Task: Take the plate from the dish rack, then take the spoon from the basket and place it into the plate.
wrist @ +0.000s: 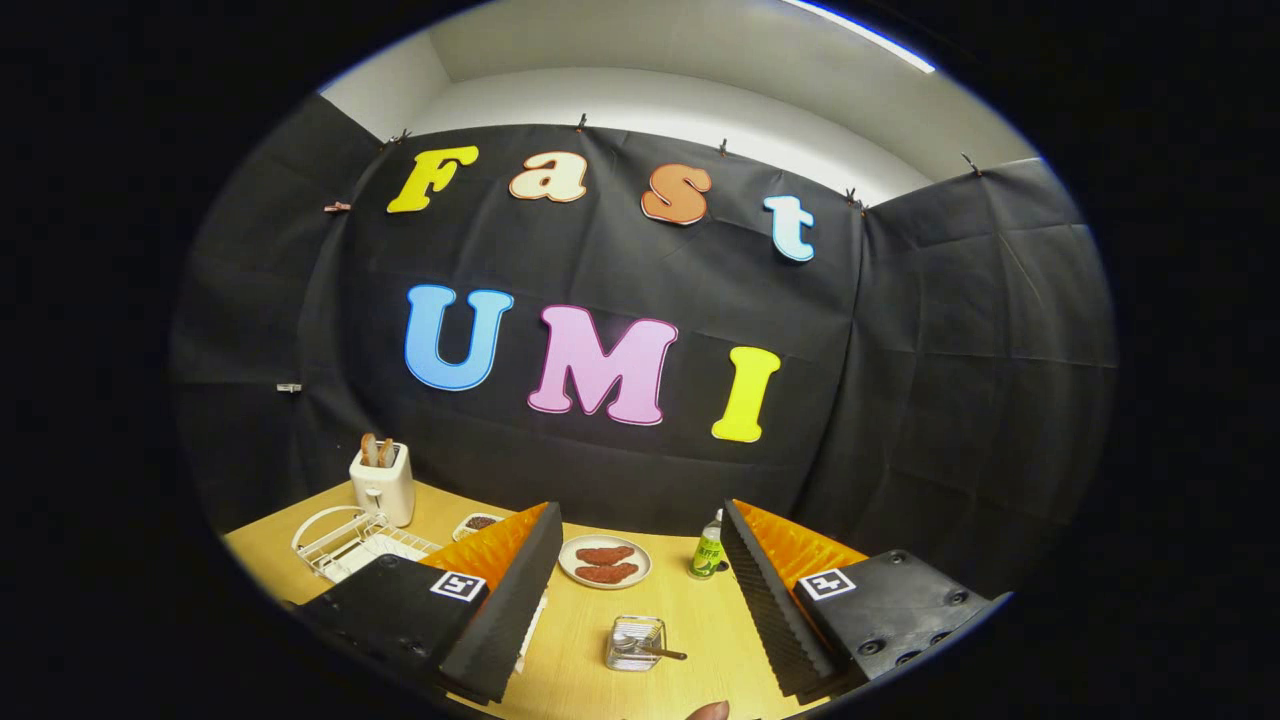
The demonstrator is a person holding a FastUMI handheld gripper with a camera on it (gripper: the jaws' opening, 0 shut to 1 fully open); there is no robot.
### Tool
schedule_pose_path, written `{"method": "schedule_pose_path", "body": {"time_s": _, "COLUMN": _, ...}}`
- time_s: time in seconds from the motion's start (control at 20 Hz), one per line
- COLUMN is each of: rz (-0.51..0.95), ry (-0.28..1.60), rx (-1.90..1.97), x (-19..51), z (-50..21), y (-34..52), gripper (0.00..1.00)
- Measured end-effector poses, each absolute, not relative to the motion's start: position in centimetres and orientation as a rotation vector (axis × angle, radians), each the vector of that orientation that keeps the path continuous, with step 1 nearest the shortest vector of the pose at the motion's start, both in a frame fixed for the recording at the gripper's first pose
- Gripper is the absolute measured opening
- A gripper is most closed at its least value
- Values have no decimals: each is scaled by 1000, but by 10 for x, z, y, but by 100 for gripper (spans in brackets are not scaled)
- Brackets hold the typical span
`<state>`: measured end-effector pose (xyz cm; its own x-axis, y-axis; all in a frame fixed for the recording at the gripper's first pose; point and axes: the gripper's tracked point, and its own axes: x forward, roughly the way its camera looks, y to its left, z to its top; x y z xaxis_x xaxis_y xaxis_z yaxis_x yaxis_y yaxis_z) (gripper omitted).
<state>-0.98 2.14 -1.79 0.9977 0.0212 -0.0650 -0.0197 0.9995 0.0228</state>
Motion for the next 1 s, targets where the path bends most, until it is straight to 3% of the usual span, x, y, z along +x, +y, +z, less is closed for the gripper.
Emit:
{"method": "schedule_pose_path", "body": {"time_s": 0.25, "rz": 121, "ry": 151, "rx": 59, "x": 8, "z": -37, "y": 58, "gripper": 97}}
{"method": "schedule_pose_path", "body": {"time_s": 0.45, "rz": 191, "ry": 356, "rx": 136, "x": 27, "z": -79, "y": 92, "gripper": 97}}
{"method": "schedule_pose_path", "body": {"time_s": 0.7, "rz": 197, "ry": 645, "rx": 171, "x": 56, "z": -144, "y": 126, "gripper": 98}}
{"method": "schedule_pose_path", "body": {"time_s": 1.0, "rz": 167, "ry": 854, "rx": 168, "x": 90, "z": -216, "y": 170, "gripper": 95}}
